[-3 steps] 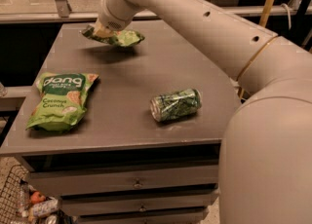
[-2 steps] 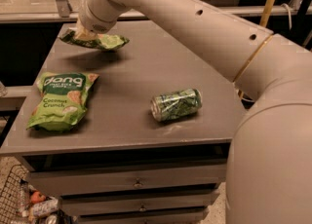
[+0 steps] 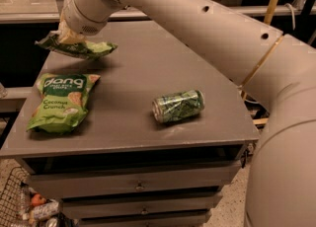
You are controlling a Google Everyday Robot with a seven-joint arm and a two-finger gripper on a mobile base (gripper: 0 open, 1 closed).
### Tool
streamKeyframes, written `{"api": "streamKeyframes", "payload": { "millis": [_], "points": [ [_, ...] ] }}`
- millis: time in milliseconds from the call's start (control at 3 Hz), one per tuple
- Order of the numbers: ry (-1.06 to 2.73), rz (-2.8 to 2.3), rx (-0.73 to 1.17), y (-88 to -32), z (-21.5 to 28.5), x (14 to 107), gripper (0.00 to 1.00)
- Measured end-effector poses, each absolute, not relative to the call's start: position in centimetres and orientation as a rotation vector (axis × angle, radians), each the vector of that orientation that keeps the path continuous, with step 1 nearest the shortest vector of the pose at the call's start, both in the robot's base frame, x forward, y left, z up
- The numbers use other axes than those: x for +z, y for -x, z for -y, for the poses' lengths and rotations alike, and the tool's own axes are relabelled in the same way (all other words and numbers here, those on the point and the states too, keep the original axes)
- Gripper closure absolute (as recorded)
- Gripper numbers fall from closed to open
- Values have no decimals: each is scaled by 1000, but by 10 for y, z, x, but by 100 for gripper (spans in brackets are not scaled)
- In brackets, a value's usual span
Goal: Move green jalapeno chip bag near green rice chip bag
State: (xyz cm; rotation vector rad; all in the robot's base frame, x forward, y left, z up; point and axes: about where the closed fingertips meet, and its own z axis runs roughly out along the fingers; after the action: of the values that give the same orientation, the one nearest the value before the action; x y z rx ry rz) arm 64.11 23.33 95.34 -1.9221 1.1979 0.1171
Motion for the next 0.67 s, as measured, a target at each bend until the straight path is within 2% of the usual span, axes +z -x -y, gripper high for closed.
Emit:
{"api": "streamKeyframes", "payload": {
  "millis": [333, 667],
  "points": [
    [1896, -1241, 145, -638, -213, 949, 100],
    [1900, -1238, 147, -637, -215, 948, 74]
  ]
}}
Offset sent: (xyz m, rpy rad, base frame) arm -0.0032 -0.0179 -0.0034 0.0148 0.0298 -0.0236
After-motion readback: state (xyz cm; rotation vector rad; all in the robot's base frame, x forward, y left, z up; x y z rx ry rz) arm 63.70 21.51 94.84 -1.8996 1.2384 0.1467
